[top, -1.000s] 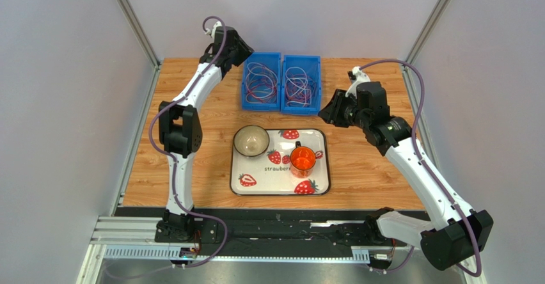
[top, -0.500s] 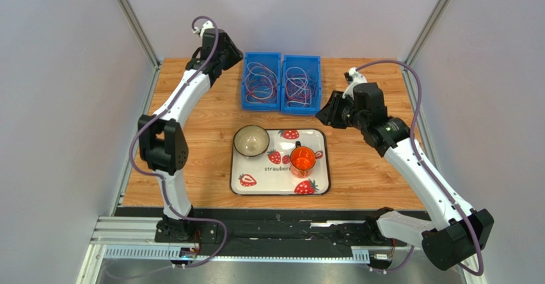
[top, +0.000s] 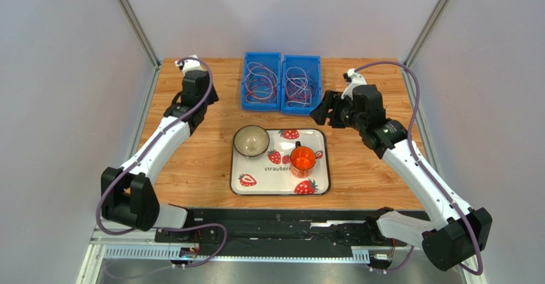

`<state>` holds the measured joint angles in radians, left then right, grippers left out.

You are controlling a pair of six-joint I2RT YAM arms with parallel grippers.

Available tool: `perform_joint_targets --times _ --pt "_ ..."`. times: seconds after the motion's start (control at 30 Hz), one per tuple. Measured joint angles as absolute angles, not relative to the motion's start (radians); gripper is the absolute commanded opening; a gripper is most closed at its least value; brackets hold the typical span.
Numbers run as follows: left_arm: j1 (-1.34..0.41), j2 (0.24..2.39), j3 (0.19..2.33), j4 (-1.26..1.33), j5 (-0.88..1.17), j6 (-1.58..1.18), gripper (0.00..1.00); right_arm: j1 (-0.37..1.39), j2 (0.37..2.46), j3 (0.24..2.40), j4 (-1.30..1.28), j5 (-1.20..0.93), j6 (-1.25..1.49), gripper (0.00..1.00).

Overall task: Untangle the cables
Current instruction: Reset both arms

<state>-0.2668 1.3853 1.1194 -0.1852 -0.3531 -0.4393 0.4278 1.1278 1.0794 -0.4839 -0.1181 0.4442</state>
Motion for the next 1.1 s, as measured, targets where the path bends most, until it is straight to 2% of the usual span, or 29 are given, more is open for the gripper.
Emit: perform_joint_targets --times 0.07,0.13,0.2,0.4,0.53,0.83,1.1 --pt "-0.267 1.347 1.044 -0.159 -0.389 -0.369 0.47 0.429 1.127 1.060 -0.460 -0.127 0.440 0.87" --pt "-0.267 1.320 0.971 -0.113 -0.419 -0.310 0.45 0.429 1.127 1.044 -0.438 -0.141 0.439 0.97" --pt "-0.266 1.298 0.893 -0.061 -0.429 -0.260 0.44 0.429 1.126 1.029 -0.410 -0.162 0.440 0.99" --pt "-0.266 1.259 0.614 0.165 -0.463 -0.099 0.45 0.430 1.129 0.997 -0.336 -0.265 0.440 0.99" --pt "-0.231 1.261 0.488 0.307 -0.442 -0.029 0.41 0.434 1.140 0.980 -0.282 -0.317 0.439 1.00" --pt "-0.134 1.274 0.400 0.630 -0.282 0.051 0.42 0.444 1.137 0.913 -0.195 -0.330 0.398 0.99" --pt "-0.047 1.285 0.287 0.837 -0.108 0.047 0.48 0.445 1.081 0.831 -0.134 -0.218 0.311 1.00"
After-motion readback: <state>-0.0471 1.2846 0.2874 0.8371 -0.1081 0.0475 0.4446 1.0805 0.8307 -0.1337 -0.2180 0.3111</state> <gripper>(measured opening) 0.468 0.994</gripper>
